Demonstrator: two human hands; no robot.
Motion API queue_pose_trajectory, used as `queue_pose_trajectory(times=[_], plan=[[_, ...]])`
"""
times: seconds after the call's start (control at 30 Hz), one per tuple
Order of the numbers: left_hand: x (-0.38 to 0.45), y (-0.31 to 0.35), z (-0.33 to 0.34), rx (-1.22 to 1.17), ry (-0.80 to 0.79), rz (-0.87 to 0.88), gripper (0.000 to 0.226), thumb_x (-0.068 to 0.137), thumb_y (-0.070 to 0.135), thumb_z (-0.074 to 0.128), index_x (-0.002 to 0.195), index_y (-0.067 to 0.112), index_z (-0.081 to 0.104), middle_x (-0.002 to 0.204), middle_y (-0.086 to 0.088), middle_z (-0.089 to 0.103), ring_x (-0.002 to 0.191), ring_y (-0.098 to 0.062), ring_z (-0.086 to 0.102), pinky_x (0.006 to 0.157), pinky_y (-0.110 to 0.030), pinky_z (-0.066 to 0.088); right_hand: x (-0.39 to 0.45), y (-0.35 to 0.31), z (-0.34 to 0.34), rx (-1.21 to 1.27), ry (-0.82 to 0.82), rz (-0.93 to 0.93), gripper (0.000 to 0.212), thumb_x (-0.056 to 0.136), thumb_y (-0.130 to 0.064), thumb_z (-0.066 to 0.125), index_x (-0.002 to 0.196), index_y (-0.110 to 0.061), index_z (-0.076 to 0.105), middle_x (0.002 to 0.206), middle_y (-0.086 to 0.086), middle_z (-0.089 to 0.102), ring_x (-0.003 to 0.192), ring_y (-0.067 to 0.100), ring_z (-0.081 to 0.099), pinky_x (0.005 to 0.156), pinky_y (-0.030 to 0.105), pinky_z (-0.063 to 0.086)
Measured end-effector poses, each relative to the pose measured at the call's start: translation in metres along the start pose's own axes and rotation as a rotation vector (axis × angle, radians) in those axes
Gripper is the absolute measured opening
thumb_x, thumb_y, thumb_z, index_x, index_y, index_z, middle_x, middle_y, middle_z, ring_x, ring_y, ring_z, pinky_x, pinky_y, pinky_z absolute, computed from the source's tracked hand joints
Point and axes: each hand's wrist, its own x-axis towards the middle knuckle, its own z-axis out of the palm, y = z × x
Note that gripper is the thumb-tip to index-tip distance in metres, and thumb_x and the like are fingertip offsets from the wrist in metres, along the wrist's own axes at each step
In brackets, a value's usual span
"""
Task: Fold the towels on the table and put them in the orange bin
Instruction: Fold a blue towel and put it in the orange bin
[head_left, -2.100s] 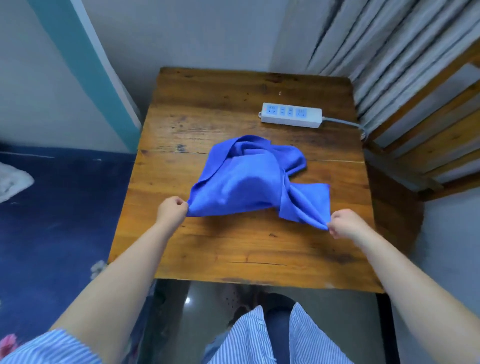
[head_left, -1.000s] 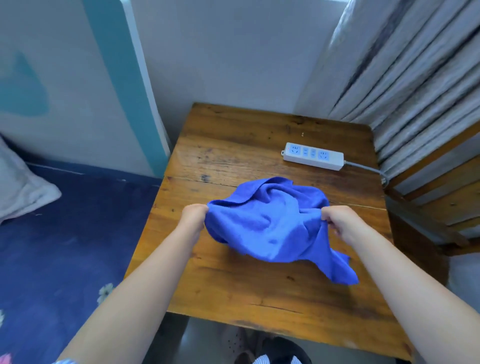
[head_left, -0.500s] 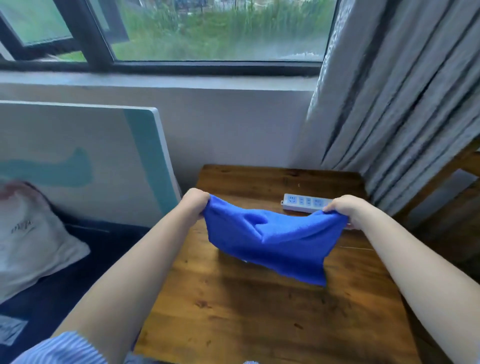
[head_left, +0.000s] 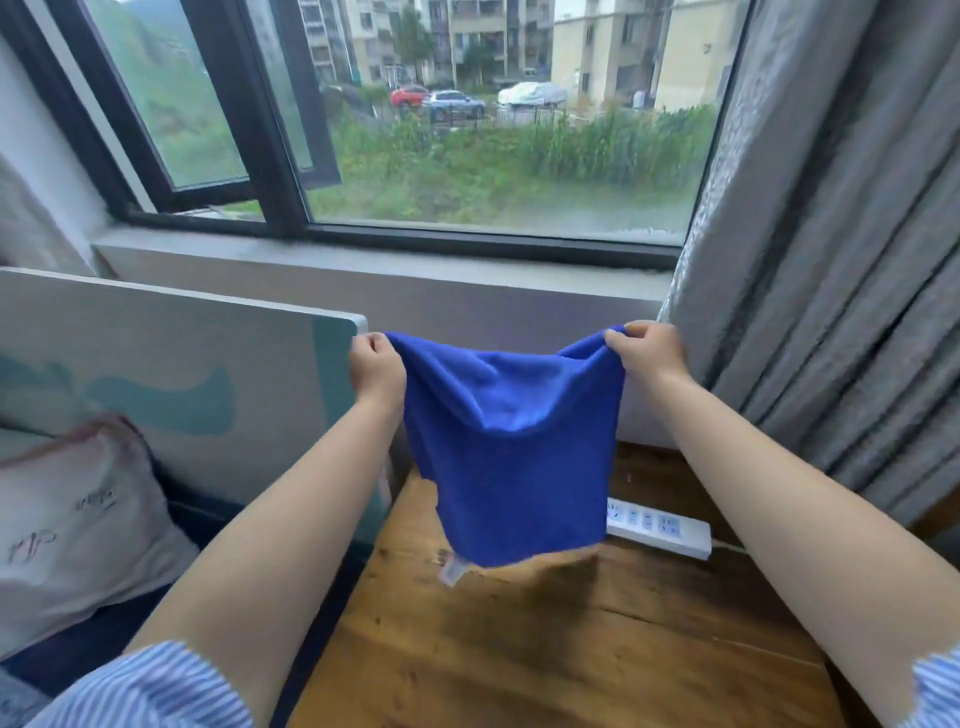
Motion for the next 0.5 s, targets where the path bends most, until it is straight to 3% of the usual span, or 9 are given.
queue_pose_trajectory(times=[0.03, 0.1, 0.17, 0.23, 0.33, 0.5], plan=[[0.003, 0.006, -0.005, 0.020, 0.034, 0.037, 0.026, 0.096, 0.010, 0.030, 0.092, -0.001, 0.053, 0.090, -0.020, 0.058, 0.091, -0.030, 0.053, 0.074, -0.034, 0.040, -0.001, -0.006, -0.003, -0.027, 0.000, -0.045, 0.021, 0.085, -0.016, 0.057, 0.087, 0.001, 0.068, 0.077, 0.012, 0.058, 0.077, 0.024, 0.051, 0.068, 0.031, 0.038], [0.002, 0.007, -0.018, 0.107, 0.067, 0.070, 0.026, 0.095, 0.010, 0.031, 0.100, -0.002, 0.053, 0.110, -0.025, 0.059, 0.103, -0.035, 0.054, 0.079, -0.033, 0.040, -0.005, -0.009, -0.007, -0.132, -0.020, -0.106, 0.026, 0.085, -0.016, 0.054, 0.065, -0.003, 0.062, 0.064, 0.014, 0.057, 0.074, 0.032, 0.049, 0.063, 0.032, 0.035], [-0.005, -0.009, -0.030, 0.266, 0.017, 0.034, 0.024, 0.093, 0.007, 0.032, 0.097, 0.001, 0.054, 0.114, -0.024, 0.058, 0.105, -0.035, 0.053, 0.081, -0.032, 0.040, -0.016, 0.001, -0.007, -0.254, -0.085, -0.082, 0.041, 0.084, -0.015, 0.052, 0.046, -0.012, 0.039, 0.049, 0.007, 0.037, 0.067, 0.028, 0.038, 0.055, 0.032, 0.027], [-0.016, -0.037, -0.036, 0.436, -0.098, -0.067, 0.027, 0.090, 0.003, 0.033, 0.102, -0.003, 0.057, 0.118, -0.024, 0.057, 0.109, -0.037, 0.053, 0.087, -0.034, 0.043, -0.031, 0.019, 0.000, -0.376, -0.196, 0.009, 0.042, 0.084, -0.014, 0.051, 0.046, -0.014, 0.033, 0.049, 0.006, 0.031, 0.067, 0.025, 0.036, 0.049, 0.031, 0.024], [-0.045, -0.092, -0.044, 0.701, -0.311, -0.193, 0.031, 0.089, 0.001, 0.039, 0.113, -0.009, 0.055, 0.123, -0.026, 0.055, 0.115, -0.039, 0.051, 0.092, -0.036, 0.042, -0.070, 0.063, 0.016, -0.481, -0.366, 0.191, 0.031, 0.082, -0.012, 0.051, 0.051, -0.010, 0.046, 0.050, 0.006, 0.044, 0.063, 0.027, 0.048, 0.047, 0.024, 0.029], [-0.096, -0.176, -0.064, 1.017, -0.614, -0.325, 0.032, 0.091, 0.002, 0.039, 0.117, -0.009, 0.053, 0.126, -0.023, 0.055, 0.116, -0.035, 0.052, 0.091, -0.034, 0.043, -0.149, 0.145, 0.036, -0.732, -0.625, 0.344, 0.030, 0.084, -0.011, 0.050, 0.054, -0.007, 0.044, 0.072, 0.012, 0.054, 0.076, 0.028, 0.052, 0.044, 0.022, 0.028]])
